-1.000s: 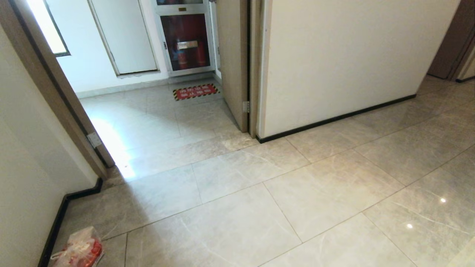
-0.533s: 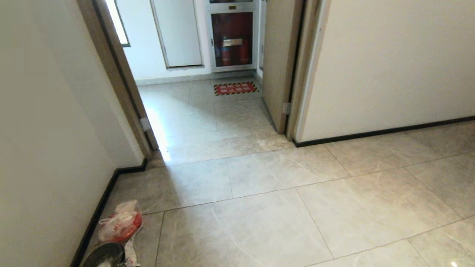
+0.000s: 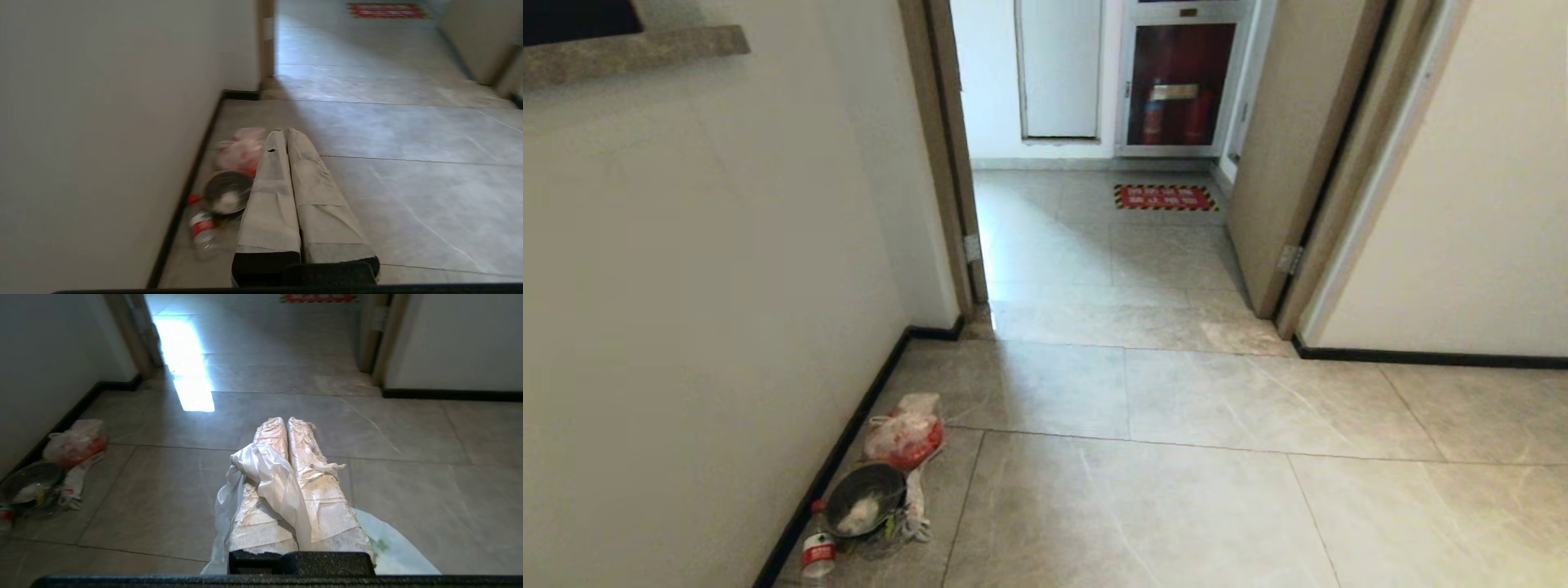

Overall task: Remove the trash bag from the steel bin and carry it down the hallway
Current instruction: Put the trash bag at the door

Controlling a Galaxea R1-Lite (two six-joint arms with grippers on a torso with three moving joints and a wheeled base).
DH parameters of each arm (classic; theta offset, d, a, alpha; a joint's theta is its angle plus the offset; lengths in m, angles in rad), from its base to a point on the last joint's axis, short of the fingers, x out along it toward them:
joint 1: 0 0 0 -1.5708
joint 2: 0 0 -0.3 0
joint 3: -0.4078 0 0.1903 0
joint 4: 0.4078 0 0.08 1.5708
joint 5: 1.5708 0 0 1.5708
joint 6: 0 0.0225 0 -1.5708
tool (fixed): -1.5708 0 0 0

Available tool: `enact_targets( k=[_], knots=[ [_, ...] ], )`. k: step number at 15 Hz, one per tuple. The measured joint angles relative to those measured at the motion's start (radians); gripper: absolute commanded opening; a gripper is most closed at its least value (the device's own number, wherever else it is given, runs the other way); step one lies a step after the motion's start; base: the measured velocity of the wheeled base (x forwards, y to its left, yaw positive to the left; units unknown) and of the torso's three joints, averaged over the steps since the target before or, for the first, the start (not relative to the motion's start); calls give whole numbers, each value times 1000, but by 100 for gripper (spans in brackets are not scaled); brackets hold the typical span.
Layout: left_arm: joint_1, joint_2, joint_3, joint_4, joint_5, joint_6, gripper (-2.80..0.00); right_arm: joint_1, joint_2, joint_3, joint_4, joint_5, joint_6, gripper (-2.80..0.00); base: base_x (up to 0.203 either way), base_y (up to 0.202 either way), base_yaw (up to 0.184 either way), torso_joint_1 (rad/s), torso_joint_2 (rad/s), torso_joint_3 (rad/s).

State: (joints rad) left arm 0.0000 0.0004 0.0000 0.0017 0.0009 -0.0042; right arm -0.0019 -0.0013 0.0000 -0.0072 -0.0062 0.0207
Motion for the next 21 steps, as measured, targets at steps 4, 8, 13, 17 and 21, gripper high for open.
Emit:
enact_targets(
  k=[4,8,13,17,21],
  knots=[
    [0,0,0,0,0,0,-280,0,0,0,0,1,-2,-280,5,-18,165,4,2,3],
    [0,0,0,0,0,0,-280,1,0,0,1,3,-7,-280,2,-7,59,1,0,1],
    [0,0,0,0,0,0,-280,1,0,0,1,3,-6,-280,0,0,0,0,0,0],
    [0,0,0,0,0,0,-280,0,0,0,2,3,-4,-280,0,0,0,0,0,0],
    [0,0,0,0,1,-2,-280,0,0,0,1,3,-4,-280,0,0,0,0,0,0]
  ],
)
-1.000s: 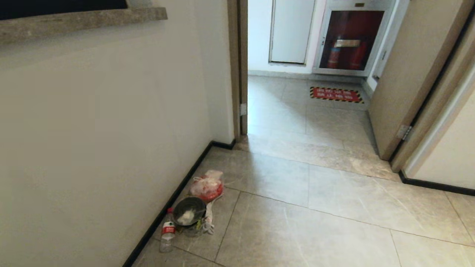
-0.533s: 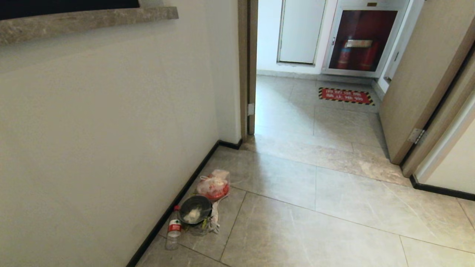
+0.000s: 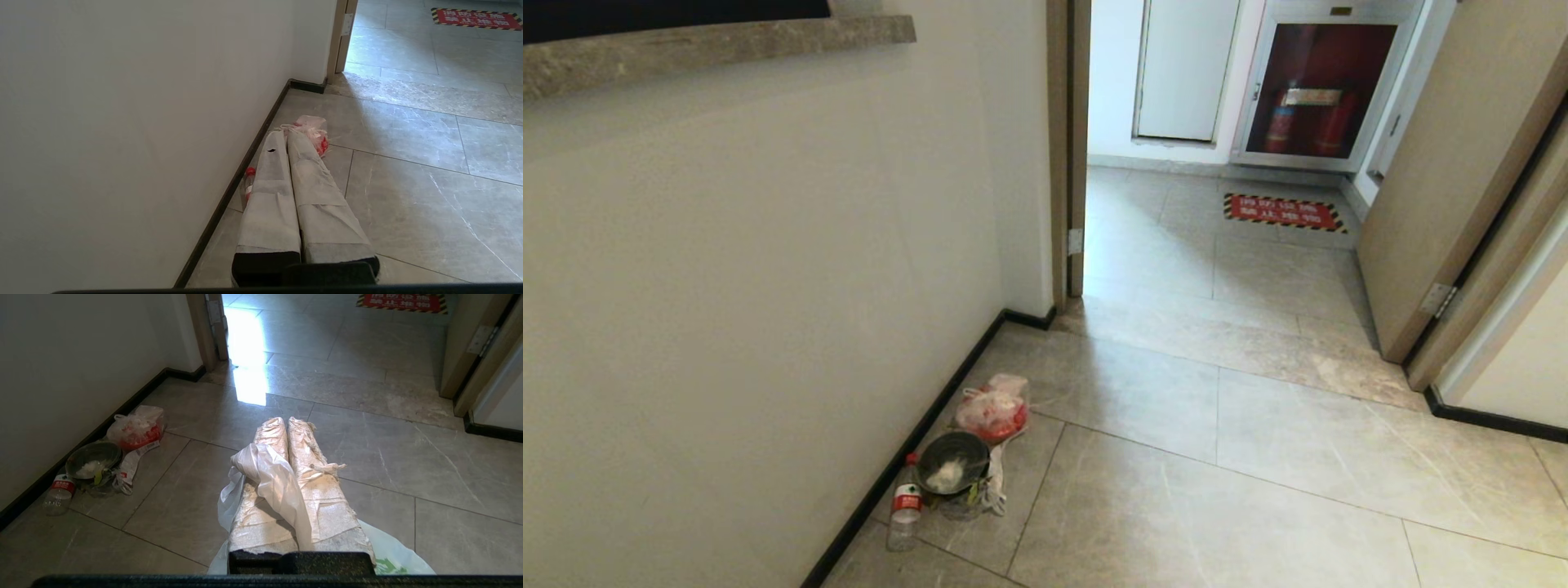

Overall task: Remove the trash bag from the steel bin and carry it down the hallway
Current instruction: Put the trash bag at the door

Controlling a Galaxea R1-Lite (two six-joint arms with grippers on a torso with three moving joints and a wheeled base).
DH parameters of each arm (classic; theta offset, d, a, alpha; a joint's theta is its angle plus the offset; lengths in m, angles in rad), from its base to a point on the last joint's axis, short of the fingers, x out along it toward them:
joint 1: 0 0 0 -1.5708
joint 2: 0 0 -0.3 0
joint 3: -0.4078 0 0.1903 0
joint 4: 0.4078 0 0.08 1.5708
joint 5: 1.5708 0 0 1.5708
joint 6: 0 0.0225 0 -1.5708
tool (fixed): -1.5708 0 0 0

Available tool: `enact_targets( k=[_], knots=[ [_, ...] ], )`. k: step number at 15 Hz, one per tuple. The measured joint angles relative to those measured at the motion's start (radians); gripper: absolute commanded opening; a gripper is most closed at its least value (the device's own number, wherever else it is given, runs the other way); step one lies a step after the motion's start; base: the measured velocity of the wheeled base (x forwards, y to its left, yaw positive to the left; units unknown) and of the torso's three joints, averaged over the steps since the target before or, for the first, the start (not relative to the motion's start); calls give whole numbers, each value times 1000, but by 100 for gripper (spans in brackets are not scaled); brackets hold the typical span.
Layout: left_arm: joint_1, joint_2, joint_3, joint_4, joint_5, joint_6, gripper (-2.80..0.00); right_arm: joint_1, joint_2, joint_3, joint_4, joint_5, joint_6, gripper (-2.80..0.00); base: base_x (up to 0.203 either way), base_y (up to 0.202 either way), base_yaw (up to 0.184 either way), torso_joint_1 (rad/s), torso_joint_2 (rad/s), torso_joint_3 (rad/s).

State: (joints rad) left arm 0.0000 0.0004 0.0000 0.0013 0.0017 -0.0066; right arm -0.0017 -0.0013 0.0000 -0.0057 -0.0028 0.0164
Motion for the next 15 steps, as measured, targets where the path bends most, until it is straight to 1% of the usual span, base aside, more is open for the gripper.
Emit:
enact_targets(
  k=[15],
  knots=[
    [0,0,0,0,0,-1,-280,0,0,0,0,0,-1,-280,0,0,0,0,0,0]
  ],
)
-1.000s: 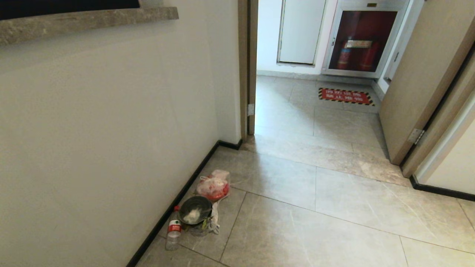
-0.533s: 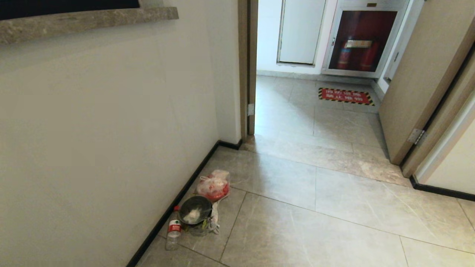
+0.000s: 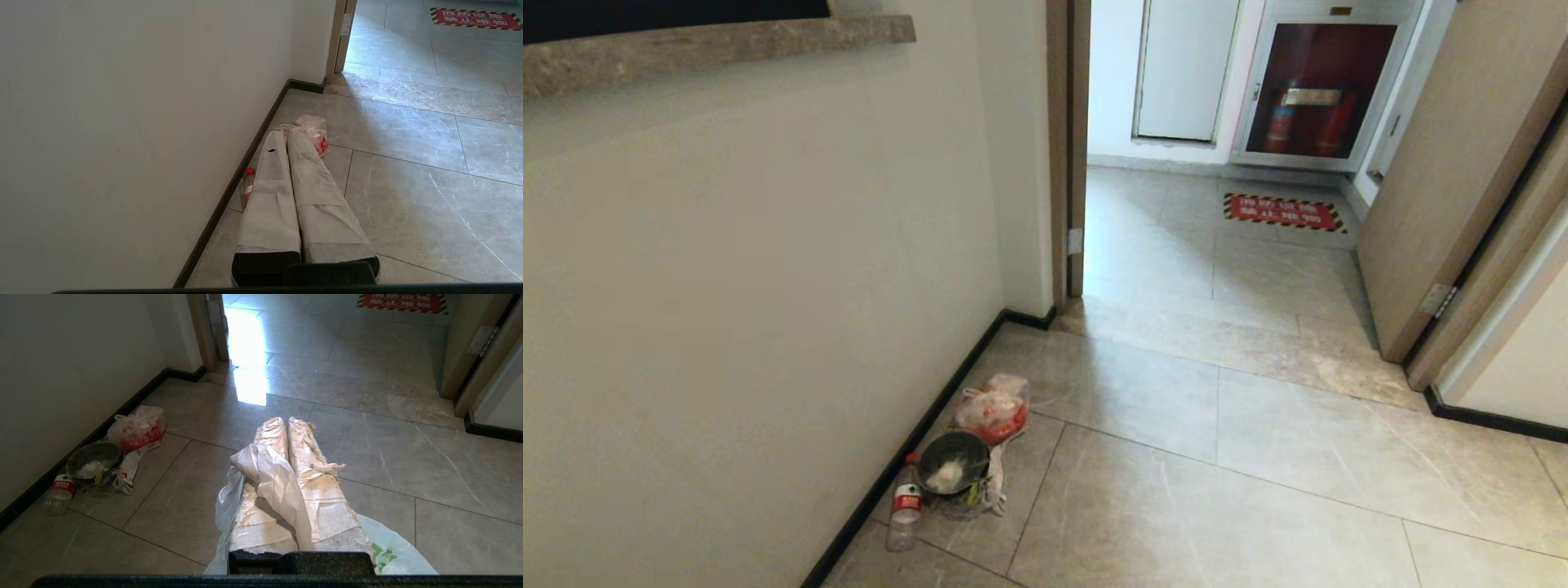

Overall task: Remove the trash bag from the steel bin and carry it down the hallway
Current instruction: Put the trash bag at the door

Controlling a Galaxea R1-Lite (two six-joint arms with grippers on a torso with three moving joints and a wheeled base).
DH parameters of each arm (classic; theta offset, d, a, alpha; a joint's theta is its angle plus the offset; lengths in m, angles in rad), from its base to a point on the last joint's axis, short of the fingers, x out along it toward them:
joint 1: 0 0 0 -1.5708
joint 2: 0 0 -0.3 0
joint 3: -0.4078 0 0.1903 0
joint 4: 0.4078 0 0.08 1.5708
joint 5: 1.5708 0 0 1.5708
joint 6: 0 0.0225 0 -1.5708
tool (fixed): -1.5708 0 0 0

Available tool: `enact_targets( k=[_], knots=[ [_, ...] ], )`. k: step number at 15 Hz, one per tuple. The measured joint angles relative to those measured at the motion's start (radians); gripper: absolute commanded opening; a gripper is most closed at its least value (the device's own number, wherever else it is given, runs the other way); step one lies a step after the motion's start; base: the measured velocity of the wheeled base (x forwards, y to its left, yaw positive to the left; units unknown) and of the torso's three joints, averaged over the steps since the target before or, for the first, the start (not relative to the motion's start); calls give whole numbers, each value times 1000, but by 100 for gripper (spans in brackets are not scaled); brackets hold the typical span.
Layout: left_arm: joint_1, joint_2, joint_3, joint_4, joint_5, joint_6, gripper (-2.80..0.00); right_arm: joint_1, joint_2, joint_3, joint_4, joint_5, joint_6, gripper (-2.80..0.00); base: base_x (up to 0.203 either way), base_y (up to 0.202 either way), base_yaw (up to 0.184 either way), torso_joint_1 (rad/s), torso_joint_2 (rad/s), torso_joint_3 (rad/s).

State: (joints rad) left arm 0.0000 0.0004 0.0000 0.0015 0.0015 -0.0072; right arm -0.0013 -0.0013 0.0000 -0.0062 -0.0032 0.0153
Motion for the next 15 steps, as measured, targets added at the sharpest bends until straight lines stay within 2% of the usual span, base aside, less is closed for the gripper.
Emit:
enact_targets(
  k=[13,15],
  knots=[
    [0,0,0,0,-1,0,-280,-1,0,0,0,0,-1,-280,0,0,0,0,0,0],
    [0,0,0,-1,-1,0,-280,1,0,0,0,-1,-1,-280,3,-10,105,4,4,9]
  ],
)
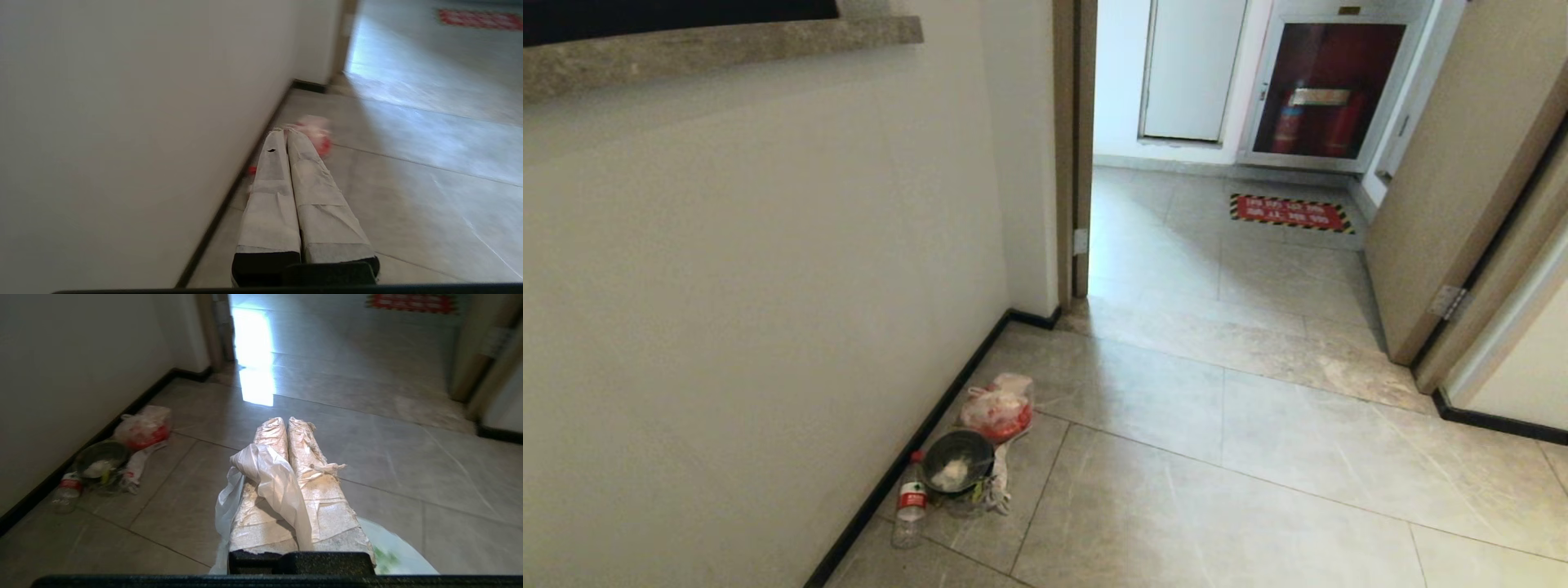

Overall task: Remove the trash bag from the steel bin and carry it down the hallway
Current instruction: Put the trash bag at the door

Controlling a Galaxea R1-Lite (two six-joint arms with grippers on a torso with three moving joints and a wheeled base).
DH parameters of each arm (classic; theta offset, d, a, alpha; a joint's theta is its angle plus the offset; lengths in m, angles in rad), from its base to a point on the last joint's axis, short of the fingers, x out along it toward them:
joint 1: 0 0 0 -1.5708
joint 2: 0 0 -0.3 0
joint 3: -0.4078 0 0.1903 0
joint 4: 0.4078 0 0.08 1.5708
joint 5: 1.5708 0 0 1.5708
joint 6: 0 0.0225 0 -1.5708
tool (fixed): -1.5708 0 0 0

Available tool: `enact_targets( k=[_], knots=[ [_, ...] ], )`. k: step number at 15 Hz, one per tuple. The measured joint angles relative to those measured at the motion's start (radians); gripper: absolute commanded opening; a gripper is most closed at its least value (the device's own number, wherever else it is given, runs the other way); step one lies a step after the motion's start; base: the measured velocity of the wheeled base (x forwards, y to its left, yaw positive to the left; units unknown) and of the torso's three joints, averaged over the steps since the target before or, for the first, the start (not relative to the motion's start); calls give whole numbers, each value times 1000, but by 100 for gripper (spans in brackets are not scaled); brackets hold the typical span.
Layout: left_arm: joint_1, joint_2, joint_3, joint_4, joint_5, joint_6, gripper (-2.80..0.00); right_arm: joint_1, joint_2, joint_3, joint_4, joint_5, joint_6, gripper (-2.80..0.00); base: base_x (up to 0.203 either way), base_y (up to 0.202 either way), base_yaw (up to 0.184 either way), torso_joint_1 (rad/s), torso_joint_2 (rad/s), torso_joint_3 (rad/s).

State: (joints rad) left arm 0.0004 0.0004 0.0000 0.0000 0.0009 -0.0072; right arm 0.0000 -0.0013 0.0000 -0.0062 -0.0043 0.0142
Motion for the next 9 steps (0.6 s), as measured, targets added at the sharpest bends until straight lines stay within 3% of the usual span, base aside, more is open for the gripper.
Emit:
enact_targets(
  k=[9],
  knots=[
    [0,0,0,2,1,0,-280,-1,0,0,0,1,-1,-280,3,-17,169,0,2,3]
  ],
)
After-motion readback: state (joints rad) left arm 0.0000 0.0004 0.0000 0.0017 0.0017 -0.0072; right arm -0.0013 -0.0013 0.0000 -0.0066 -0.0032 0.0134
